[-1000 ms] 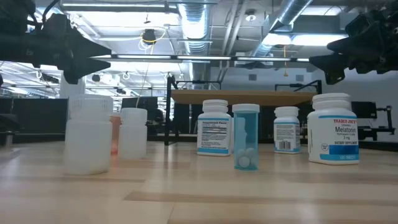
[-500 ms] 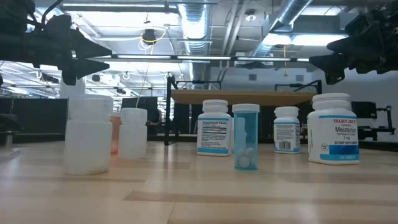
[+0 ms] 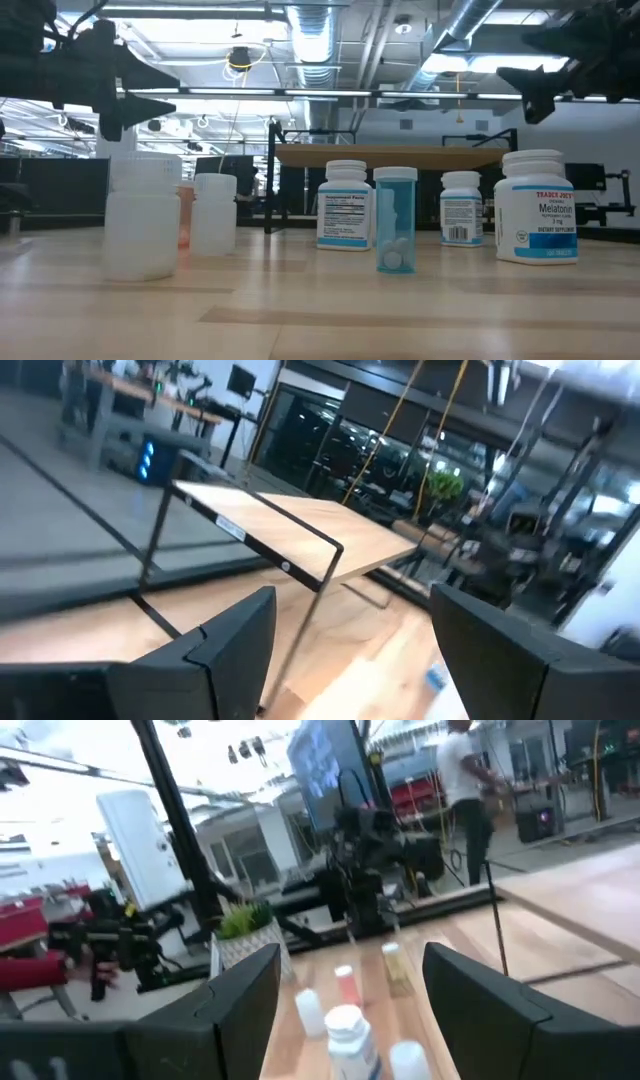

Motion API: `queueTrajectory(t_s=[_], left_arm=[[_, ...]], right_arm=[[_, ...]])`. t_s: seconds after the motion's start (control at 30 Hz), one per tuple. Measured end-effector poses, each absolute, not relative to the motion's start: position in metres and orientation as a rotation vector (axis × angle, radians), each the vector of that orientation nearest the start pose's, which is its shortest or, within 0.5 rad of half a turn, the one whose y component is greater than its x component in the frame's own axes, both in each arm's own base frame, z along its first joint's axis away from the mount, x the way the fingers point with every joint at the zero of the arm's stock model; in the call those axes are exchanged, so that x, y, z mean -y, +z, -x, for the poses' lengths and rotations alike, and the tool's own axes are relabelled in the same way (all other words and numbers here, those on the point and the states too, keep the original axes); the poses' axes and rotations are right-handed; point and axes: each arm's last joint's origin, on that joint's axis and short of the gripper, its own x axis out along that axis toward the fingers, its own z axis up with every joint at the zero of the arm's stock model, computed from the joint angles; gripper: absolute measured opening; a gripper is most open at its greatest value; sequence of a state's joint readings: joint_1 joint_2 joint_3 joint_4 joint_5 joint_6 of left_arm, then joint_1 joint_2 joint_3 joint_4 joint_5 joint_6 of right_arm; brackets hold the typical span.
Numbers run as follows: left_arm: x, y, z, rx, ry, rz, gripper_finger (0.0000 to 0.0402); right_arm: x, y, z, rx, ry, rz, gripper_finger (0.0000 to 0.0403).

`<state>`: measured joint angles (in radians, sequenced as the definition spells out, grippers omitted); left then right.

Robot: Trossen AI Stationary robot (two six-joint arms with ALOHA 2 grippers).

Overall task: Pick and place medicine bottles onto shelf by color
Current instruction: Put the yellow pill bottle on the shelf

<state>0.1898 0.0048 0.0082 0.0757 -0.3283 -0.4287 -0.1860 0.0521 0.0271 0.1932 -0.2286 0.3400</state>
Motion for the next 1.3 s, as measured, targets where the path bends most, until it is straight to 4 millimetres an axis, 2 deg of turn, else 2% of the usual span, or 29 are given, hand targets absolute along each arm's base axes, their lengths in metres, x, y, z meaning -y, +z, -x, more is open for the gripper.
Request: queueTrajectory(t_s=[0.13, 0.33, 0.43, 0.53, 0.63, 0.77, 0.9, 1.07, 1.2, 1.3], left_arm=[[-0.027, 0.173, -0.092, 0.212, 0.485, 0.522, 0.0251], [-0.027, 0.173, -0.092, 0.216, 0.483, 0.537, 0.0251], [-0.027, 0.173, -0.092, 0.215, 0.483, 0.534, 0.0251], [-0.028, 0.175, -0.092, 0.25, 0.499, 0.57, 0.0251], [-0.025, 0.188, -0.091, 0.363, 0.374, 0.634, 0.0251], [-0.02, 0.212, -0.09, 0.34, 0.242, 0.555, 0.0251], [-0.018, 0.24, -0.095, 0.248, 0.243, 0.442, 0.0251], [-0.018, 0.273, -0.108, 0.055, 0.268, 0.304, 0.0251], [-0.021, 0.282, -0.123, -0.166, 0.327, 0.266, 0.0251], [-0.024, 0.282, -0.137, -0.274, 0.386, 0.28, 0.0252]], right_arm=[[0.012, 0.187, -0.097, 0.158, 0.054, -0.308, 0.027], [0.013, 0.191, -0.096, 0.199, 0.029, -0.392, 0.027], [0.013, 0.19, -0.096, 0.192, 0.028, -0.467, 0.027], [0.016, 0.195, -0.095, 0.268, -0.018, -0.641, 0.027], [0.013, 0.211, -0.091, 0.385, 0.057, -0.699, 0.027], [0.009, 0.251, -0.085, 0.435, 0.085, -0.587, 0.027], [0.006, 0.293, -0.093, 0.291, 0.045, -0.49, 0.027], [0.006, 0.328, -0.115, -0.11, -0.099, -0.473, 0.027], [0.007, 0.339, -0.132, -0.463, -0.219, -0.506, 0.027], [0.008, 0.339, -0.15, -0.695, -0.263, -0.456, 0.027]])
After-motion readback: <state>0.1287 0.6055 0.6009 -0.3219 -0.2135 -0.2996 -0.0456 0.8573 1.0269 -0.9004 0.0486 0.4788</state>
